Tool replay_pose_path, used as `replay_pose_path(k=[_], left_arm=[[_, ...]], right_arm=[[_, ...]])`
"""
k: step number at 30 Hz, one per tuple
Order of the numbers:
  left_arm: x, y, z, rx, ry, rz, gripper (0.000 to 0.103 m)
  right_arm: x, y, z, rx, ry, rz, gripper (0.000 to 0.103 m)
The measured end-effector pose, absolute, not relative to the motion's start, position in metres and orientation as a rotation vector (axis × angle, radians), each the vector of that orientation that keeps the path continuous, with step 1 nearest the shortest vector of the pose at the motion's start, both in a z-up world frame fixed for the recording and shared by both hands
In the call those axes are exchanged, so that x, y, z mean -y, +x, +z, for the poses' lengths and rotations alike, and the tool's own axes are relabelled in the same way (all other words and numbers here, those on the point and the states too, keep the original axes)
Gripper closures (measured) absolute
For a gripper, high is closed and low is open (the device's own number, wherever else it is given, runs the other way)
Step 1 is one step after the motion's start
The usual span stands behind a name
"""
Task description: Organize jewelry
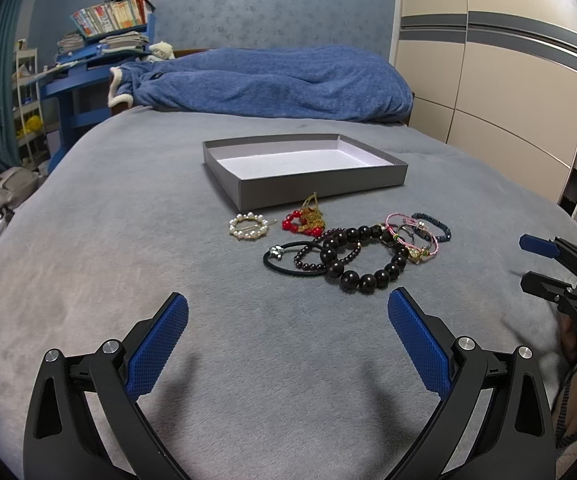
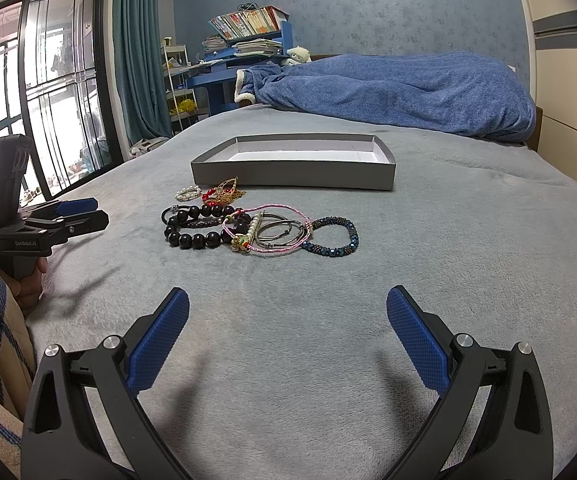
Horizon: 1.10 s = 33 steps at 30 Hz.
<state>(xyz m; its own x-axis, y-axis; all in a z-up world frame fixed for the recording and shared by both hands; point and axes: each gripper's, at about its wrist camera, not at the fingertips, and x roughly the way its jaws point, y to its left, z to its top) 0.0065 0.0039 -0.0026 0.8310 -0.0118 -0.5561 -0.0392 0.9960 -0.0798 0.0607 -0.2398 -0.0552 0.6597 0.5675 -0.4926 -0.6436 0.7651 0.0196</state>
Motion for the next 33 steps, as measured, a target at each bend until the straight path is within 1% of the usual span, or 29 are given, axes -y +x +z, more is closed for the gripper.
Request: replay_pose_path(k=[27, 33], left_arm=[[0.003, 0.009, -0.003, -0.597, -0.081, 0.003, 0.004], [0.007, 0.016, 0.0, -0.631, -0.074, -0.006, 0.004]], right_arm=[[0.242, 0.06, -0.054, -0.5, -0.159, 0.683, 0.005], [0.238, 0.068, -0.051, -0.543, -0.148, 0.655, 0.005]])
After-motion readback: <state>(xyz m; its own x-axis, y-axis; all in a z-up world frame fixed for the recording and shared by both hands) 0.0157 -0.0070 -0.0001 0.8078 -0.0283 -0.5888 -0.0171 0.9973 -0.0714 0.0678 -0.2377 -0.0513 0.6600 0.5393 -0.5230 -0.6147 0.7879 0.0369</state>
